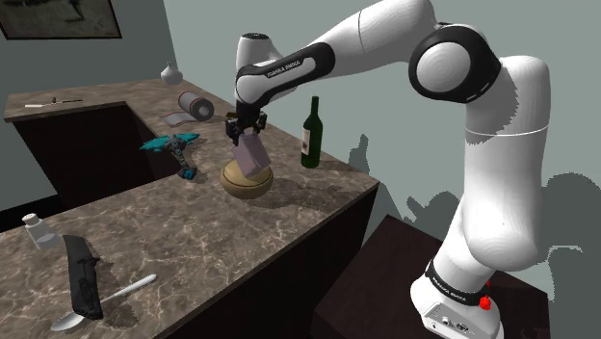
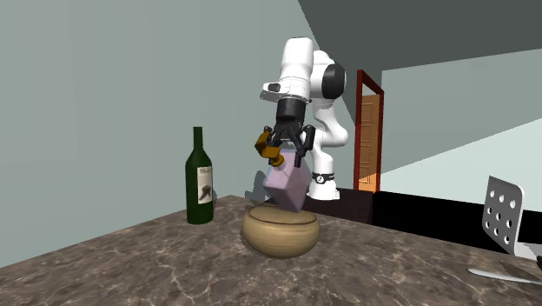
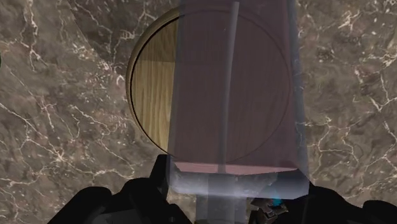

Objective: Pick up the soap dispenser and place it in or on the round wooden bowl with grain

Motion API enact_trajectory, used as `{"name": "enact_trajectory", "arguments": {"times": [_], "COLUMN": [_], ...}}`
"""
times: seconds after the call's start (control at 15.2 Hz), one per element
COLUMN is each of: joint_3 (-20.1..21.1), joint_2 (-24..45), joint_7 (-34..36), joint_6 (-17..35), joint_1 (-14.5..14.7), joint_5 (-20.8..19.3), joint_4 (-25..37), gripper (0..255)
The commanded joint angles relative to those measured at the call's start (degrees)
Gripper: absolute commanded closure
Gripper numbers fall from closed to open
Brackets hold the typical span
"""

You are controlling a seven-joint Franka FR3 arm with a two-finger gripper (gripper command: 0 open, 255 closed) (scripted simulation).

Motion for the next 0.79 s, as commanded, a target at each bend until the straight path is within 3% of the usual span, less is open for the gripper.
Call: {"name": "enact_trajectory", "arguments": {"times": [0.0, 0.53, 0.59, 0.73], "joint_3": [0.0, 0.0, 0.0, 0.1], "joint_2": [0.6, 0.7, 0.6, 0.0], "joint_7": [0.1, 0.1, 0.4, 0.9], "joint_6": [1.3, 1.5, 1.6, 1.7], "joint_1": [0.0, 0.0, 0.2, 0.6], "joint_5": [0.0, 0.0, -0.1, -0.4], "joint_4": [-1.3, -1.4, -1.6, -2.3], "gripper": [255, 255, 0, 0]}}
